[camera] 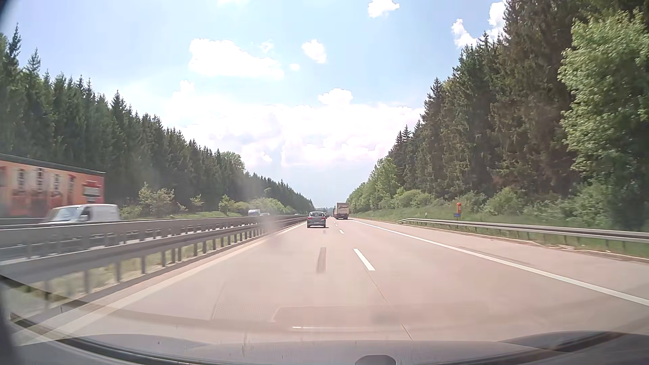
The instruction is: Follow the waypoints while adhering to traffic rules and regulations
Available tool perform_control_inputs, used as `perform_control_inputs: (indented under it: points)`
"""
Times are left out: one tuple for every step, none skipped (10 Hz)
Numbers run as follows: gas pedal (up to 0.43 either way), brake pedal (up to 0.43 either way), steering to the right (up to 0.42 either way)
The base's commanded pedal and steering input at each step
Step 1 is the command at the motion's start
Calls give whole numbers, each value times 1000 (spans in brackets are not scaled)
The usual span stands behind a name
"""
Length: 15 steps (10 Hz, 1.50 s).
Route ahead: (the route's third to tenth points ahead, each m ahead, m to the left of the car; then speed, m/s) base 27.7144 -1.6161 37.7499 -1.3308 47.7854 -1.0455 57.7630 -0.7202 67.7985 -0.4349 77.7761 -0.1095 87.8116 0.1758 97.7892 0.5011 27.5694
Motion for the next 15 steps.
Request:
perform_control_inputs:
  points:
    - [157, 0, -5]
    - [138, 0, -5]
    - [118, 0, -5]
    - [98, 0, -5]
    - [59, 0, -4]
    - [59, 0, -4]
    - [0, 0, -4]
    - [0, 0, -4]
    - [0, 0, -4]
    - [0, 0, -3]
    - [0, 0, -4]
    - [0, 0, -4]
    - [0, 0, -4]
    - [0, 0, -4]
    - [0, 0, -4]
